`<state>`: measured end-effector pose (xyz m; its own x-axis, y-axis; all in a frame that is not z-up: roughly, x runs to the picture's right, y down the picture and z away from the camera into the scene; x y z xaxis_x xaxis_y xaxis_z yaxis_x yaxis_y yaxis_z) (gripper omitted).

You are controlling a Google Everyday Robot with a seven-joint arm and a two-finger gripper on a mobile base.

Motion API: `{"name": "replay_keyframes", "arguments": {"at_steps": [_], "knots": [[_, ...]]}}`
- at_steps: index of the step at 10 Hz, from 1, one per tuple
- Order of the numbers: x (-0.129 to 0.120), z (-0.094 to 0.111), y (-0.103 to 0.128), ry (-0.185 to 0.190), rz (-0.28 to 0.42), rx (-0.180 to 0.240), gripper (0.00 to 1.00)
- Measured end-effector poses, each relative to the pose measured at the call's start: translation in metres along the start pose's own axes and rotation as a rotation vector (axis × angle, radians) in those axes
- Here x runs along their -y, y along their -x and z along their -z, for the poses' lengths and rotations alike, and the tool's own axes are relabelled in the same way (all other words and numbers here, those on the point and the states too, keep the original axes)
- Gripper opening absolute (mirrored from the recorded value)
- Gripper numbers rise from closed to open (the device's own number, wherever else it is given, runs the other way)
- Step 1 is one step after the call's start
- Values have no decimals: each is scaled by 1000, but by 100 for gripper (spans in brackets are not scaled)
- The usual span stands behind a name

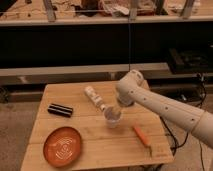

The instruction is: Place the ceramic cup in the ceramic bowl

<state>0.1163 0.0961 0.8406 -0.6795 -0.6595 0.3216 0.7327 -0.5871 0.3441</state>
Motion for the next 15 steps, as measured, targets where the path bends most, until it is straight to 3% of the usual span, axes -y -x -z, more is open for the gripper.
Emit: {"name": "replay_keyframes", "arguments": {"at_steps": [4, 5, 7, 9, 15], "knots": [[11, -60, 13, -151, 69, 96, 33], [19, -69, 13, -170, 127, 115, 22], [20, -68, 12, -168, 130, 119, 5], [18, -67, 12, -165, 126, 115, 0], [18, -65, 12, -165, 127, 116, 0]]}}
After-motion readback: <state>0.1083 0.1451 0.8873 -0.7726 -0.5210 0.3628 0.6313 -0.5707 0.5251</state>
